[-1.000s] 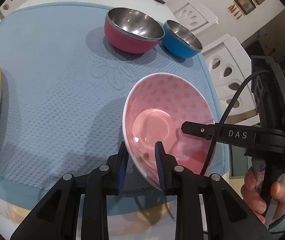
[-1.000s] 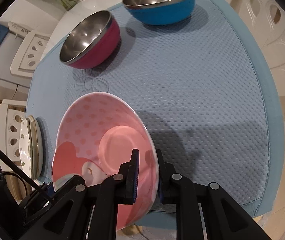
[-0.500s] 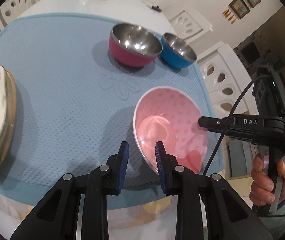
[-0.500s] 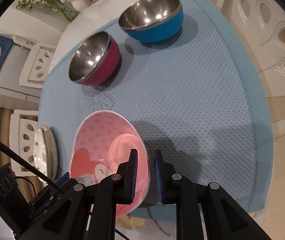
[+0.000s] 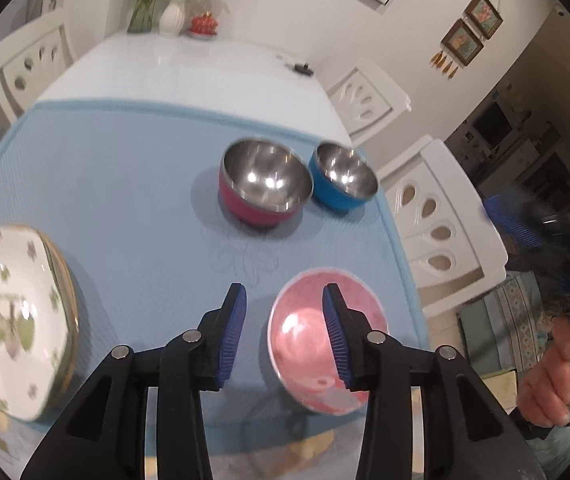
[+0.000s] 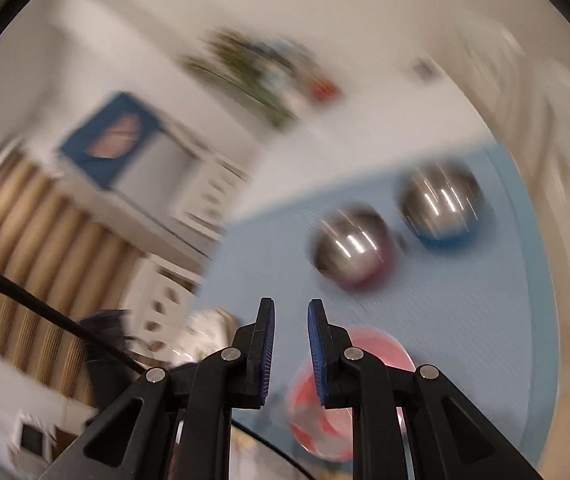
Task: Organize plates and bowls
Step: 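Move the right gripper to the magenta steel bowl and grip its rim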
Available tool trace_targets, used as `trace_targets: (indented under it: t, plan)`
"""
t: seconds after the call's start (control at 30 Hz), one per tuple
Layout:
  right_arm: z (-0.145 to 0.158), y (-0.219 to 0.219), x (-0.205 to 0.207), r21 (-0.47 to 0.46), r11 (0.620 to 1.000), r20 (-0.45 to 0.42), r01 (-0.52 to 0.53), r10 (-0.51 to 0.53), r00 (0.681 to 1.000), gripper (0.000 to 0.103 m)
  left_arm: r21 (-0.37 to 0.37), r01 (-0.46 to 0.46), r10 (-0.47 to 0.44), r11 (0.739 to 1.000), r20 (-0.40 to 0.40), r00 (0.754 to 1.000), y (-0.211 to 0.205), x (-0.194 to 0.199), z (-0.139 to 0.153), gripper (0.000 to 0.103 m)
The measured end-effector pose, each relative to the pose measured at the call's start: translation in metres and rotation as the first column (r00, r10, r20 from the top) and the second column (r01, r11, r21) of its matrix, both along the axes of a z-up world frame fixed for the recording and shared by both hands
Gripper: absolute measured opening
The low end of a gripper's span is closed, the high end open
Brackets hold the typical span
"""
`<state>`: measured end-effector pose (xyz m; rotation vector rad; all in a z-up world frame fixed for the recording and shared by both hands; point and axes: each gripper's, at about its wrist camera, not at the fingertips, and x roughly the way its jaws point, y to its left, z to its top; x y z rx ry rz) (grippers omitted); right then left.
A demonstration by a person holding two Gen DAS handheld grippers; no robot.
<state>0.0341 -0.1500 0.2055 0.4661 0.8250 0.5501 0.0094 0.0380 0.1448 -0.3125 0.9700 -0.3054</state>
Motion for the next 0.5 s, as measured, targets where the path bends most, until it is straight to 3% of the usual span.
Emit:
trace_targets:
  t: [0.07, 0.1, 0.2, 0.27, 0.33, 0.43, 0.5]
  plan:
    - [0.018, 0.007, -0.005, -0.047, 0.999, 0.103, 0.009, -0.004, 0.995, 0.046, 0.0, 0.001, -0.001, 1.0, 0.012, 1.0, 0.001, 0.01, 0.004, 0.042]
    - [0.02, 0.01, -0.006, -0.073, 0.997, 0.133, 0.028, -0.019, 0.991, 0.054, 0.001, -0.003, 0.003, 1.0, 0.015, 1.0, 0.002, 0.016, 0.005, 0.043]
    - [0.01, 0.018, 0.007, -0.169, 0.98, 0.133, 0.102, -0.08, 0.988, 0.057, -0.01, -0.014, 0.014, 1.0, 0.017, 1.0, 0.004, 0.037, 0.004, 0.05]
    - [-0.008, 0.021, 0.025, -0.195, 0.975, 0.039, 0.103, -0.097, 0.995, 0.057, -0.024, -0.026, 0.026, 0.999, 0.001, 1.0, 0.005, 0.054, -0.001, 0.061]
    - [-0.035, 0.021, 0.048, -0.161, 0.982, -0.099, 0.096, -0.113, 0.989, 0.057, -0.035, -0.047, 0.046, 0.998, -0.022, 0.999, 0.008, 0.07, -0.007, 0.067]
    - [-0.071, 0.017, 0.075, -0.09, 0.992, -0.27, 0.089, -0.11, 0.957, 0.057, -0.042, -0.043, 0.041, 0.998, -0.057, 0.998, 0.006, 0.098, -0.018, 0.067]
    - [-0.089, 0.016, 0.09, -0.089, 0.993, -0.346, 0.082, -0.108, 0.932, 0.057, -0.021, -0.041, 0.039, 0.999, -0.082, 0.996, 0.004, 0.116, -0.027, 0.067]
